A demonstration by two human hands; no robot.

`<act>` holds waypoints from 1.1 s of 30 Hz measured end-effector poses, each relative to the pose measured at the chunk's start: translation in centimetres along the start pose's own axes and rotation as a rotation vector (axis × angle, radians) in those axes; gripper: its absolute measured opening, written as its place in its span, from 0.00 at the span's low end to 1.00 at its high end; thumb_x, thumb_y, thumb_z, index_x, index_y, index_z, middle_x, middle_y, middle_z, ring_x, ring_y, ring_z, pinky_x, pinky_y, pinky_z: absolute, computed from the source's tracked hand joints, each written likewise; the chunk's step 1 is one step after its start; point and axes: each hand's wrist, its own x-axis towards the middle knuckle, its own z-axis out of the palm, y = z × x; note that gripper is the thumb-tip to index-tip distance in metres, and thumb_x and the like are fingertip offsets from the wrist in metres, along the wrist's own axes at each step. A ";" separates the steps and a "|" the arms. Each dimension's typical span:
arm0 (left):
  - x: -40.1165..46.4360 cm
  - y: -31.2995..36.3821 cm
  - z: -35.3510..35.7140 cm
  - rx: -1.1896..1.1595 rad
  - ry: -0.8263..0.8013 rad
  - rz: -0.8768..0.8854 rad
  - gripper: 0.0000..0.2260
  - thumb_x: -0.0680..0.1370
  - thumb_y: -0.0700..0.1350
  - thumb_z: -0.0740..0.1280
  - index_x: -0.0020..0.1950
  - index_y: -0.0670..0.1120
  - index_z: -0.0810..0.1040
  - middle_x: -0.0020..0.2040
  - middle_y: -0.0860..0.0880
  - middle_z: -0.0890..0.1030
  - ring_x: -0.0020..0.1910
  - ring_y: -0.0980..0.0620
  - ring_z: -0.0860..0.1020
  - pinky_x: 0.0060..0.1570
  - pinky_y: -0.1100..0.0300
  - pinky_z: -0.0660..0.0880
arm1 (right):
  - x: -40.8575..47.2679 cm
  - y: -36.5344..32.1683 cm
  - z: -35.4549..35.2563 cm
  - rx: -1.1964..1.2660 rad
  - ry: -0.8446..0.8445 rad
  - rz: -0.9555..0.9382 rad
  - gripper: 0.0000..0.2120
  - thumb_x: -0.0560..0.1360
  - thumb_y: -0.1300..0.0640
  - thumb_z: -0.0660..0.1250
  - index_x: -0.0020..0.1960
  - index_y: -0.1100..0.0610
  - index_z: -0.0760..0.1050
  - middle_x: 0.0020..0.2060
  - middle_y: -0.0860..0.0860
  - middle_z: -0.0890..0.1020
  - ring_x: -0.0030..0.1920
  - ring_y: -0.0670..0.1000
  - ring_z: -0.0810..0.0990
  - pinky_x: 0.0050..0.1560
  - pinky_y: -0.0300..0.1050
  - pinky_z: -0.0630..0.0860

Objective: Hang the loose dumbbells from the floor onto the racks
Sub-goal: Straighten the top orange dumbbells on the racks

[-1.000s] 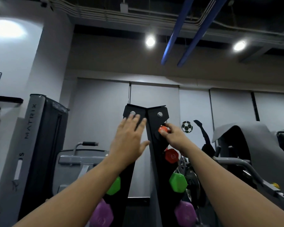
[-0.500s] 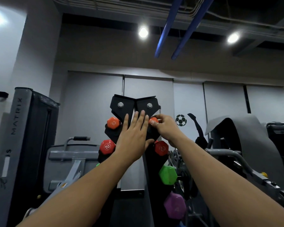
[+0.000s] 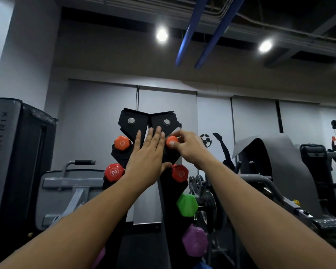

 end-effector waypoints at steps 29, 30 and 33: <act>0.1 0.3 -0.4 -0.038 0.024 0.040 0.43 0.81 0.67 0.58 0.85 0.46 0.42 0.85 0.43 0.40 0.83 0.42 0.38 0.81 0.38 0.40 | -1.3 0.1 0.0 0.129 0.047 0.102 0.24 0.76 0.50 0.73 0.70 0.52 0.75 0.61 0.50 0.81 0.60 0.50 0.80 0.54 0.39 0.77; 0.2 0.3 -0.4 -0.032 0.020 0.040 0.43 0.81 0.67 0.58 0.85 0.46 0.41 0.85 0.43 0.39 0.83 0.42 0.38 0.81 0.38 0.40 | -1.3 0.1 0.1 0.125 0.043 0.107 0.25 0.75 0.50 0.73 0.70 0.51 0.75 0.61 0.50 0.81 0.61 0.50 0.80 0.59 0.44 0.78; 0.2 0.2 -0.5 -0.026 0.011 0.035 0.43 0.81 0.66 0.59 0.85 0.46 0.40 0.85 0.43 0.39 0.83 0.42 0.38 0.81 0.39 0.40 | -1.3 -0.1 0.2 0.117 0.033 0.119 0.27 0.74 0.49 0.74 0.71 0.51 0.74 0.62 0.50 0.80 0.61 0.51 0.80 0.65 0.50 0.78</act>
